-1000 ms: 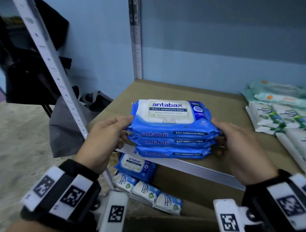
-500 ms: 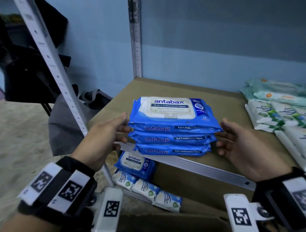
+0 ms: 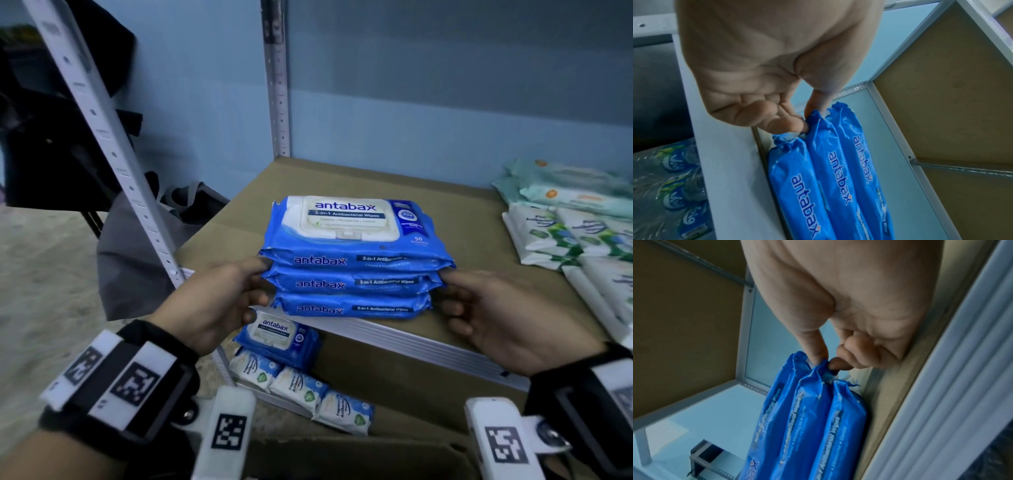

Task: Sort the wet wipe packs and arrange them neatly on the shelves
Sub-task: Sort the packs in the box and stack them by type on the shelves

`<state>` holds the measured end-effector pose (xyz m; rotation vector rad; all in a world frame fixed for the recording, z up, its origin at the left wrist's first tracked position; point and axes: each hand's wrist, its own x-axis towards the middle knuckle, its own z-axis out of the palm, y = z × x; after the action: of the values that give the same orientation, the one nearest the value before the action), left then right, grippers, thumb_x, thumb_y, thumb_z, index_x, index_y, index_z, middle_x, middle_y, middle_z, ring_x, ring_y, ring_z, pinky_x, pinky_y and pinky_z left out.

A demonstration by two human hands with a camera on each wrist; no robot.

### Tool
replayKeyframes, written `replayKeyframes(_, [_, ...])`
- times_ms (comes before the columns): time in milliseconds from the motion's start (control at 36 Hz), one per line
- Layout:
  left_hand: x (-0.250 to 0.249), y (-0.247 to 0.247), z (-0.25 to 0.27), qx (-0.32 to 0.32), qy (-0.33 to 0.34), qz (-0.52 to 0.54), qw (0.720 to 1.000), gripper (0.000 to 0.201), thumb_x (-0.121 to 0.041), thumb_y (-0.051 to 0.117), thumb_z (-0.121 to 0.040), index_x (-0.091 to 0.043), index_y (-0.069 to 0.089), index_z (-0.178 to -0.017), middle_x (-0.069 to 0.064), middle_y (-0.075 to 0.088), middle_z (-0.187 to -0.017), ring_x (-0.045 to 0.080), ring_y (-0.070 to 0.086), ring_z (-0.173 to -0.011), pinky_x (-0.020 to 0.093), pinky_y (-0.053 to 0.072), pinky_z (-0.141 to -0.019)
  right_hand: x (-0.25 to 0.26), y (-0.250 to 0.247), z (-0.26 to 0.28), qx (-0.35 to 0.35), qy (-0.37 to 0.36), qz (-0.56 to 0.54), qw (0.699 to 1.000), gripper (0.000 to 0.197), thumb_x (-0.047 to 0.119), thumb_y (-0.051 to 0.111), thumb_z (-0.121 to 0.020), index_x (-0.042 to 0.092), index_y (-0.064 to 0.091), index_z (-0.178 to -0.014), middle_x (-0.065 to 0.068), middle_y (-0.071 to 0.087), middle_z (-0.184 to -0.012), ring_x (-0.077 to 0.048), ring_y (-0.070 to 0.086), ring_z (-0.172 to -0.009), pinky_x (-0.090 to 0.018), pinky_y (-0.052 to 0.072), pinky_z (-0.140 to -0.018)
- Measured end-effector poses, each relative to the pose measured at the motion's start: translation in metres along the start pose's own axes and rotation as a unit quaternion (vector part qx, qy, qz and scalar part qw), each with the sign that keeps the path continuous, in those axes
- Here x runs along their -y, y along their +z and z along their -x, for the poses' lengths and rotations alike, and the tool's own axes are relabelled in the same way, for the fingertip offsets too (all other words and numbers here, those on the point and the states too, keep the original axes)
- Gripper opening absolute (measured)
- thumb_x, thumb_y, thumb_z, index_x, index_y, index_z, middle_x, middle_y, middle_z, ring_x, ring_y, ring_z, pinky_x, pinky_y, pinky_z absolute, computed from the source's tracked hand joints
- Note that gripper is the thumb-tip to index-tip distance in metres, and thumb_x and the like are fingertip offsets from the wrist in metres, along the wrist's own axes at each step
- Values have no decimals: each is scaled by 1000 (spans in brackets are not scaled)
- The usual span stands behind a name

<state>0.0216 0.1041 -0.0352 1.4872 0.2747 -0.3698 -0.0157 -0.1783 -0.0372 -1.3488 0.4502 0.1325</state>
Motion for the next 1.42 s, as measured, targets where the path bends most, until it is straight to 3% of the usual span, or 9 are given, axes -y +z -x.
replayKeyframes(194, [1,0,-1,2,45,-21,999,29,-10,52,-95,-19,61,-69,-4,56,-60,9,39,-51,21,22,-45,8,-2,5,29,46,-28,998,8,10,63,-75,10,55,-74,-3,49,-62,-8,32,-50,-15,20,-27])
replayKeyframes(389, [2,-5,-5,-40,76,-62,994,15,-16,60,-95,-9,57,-82,5,50,-69,8,39,-51,17,25,-40,7,-3,2,-31,-31,13,999,38,2,59,-90,13,57,-53,3,45,-50,-8,32,-49,-14,15,-26])
replayKeyframes(556, [4,-3,-2,-41,80,-62,994,12,-20,61,-95,-13,63,-85,-7,56,-60,4,42,-49,16,30,-41,2,0,-1,-63,-75,44,994,17,6,60,-91,7,61,-75,-4,46,-63,-9,37,-47,-13,17,-27])
replayKeyframes(750, [5,-13,0,2,44,-78,996,23,-28,58,-96,-10,70,-104,4,73,-88,11,59,-53,19,40,-42,2,-4,8,-46,-21,72,996,9,9,55,-96,4,62,-94,-8,71,-72,-10,54,-42,-12,19,-25])
replayKeyframes(889, [11,-15,4,28,20,-98,995,12,-19,62,-94,-8,67,-95,9,74,-87,16,68,-60,21,48,-43,0,-5,12,-1,3,117,993,9,4,54,-95,1,60,-90,-9,59,-62,-5,43,-30,-9,16,-25])
replayKeyframes(1028, [15,-13,0,18,10,-89,996,10,-15,65,-93,-7,67,-99,10,71,-94,9,61,-53,17,39,-38,-1,-5,11,14,13,118,993,11,10,57,-94,4,58,-84,-10,42,-51,-5,20,-23,-9,12,-24])
replayKeyframes(1222, [13,-12,-1,29,-51,-21,998,10,-12,65,-90,-11,64,-81,-1,53,-62,8,41,-48,13,20,-31,1,-2,13,12,15,99,995,13,5,54,-95,3,57,-82,2,48,-43,-1,25,-22,-7,11,-24])
replayKeyframes(1333, [12,-14,-1,17,-10,-57,998,10,-9,63,-91,-1,65,-86,9,45,-71,8,31,-46,12,17,-31,-2,-7,5,-21,-3,137,990,8,9,63,-91,4,63,-84,-3,34,-45,-3,18,-25,-8,12,-26])
replayKeyframes(1417, [10,-12,1,2,23,-96,995,13,-10,60,-95,-2,67,-87,2,49,-56,5,35,-39,13,25,-31,-5,-10,2,-41,-25,153,987,8,7,65,-90,4,63,-83,1,31,-41,-2,17,-26,-8,13,-27])
